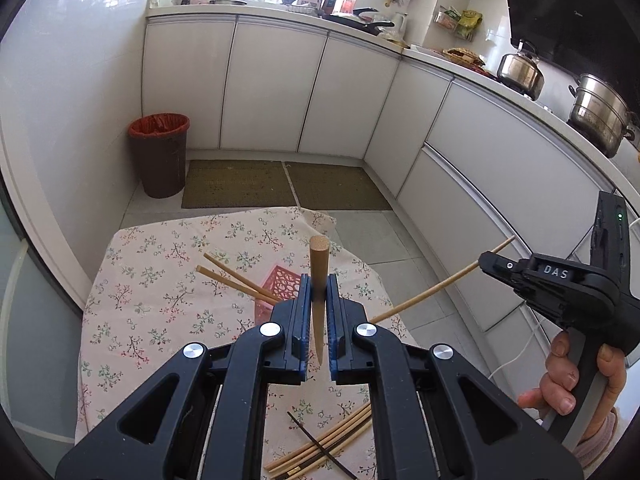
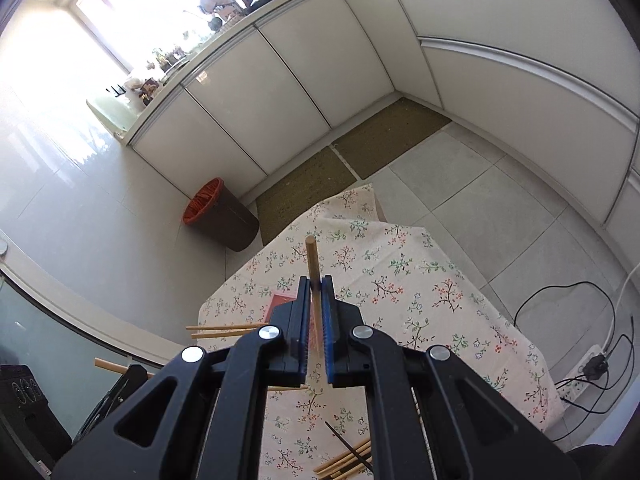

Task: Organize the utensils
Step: 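Lift both chopsticks, lower them into the pink cup and open both grippers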

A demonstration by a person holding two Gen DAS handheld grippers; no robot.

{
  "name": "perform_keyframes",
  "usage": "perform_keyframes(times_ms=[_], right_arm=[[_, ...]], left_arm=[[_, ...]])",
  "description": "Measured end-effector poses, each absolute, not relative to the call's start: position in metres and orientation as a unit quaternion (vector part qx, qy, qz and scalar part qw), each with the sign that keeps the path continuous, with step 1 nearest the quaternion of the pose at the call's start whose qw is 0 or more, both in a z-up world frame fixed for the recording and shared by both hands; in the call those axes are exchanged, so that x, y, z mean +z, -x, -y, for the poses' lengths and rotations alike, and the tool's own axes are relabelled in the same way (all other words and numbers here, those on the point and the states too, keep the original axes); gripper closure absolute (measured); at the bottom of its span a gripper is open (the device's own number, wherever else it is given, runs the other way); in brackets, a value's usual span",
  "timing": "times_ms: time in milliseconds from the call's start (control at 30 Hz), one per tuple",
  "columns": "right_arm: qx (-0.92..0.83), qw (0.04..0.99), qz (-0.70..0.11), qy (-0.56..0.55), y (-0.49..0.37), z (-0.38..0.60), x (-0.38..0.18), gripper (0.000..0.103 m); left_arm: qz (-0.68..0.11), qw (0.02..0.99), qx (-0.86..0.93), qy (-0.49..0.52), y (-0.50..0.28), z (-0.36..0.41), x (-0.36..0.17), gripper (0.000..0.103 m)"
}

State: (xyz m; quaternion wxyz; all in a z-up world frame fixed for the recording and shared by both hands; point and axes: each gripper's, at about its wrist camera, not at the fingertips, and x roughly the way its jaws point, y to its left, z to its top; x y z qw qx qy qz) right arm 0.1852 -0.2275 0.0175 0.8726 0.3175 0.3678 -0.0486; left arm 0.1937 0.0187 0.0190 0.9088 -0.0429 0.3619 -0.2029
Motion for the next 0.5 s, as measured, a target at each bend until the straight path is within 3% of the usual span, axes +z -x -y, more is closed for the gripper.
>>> perform_keyframes(times_ms=[333,500], right_arm=[[-0.025,0.894,-0.328,-0.303,-0.199,0.236,0.069,0.097],[-0.012,0.897,-0.334,-0.289,-0.233,0.223,0.065,0.097]], left_arm=[[-0.322,0.93,-0.172,0.033,-0.213,-0.001,0.059,0.097],[-0.317,0.933,-0.166,0.034,-0.223,0.0,0.061,0.097]])
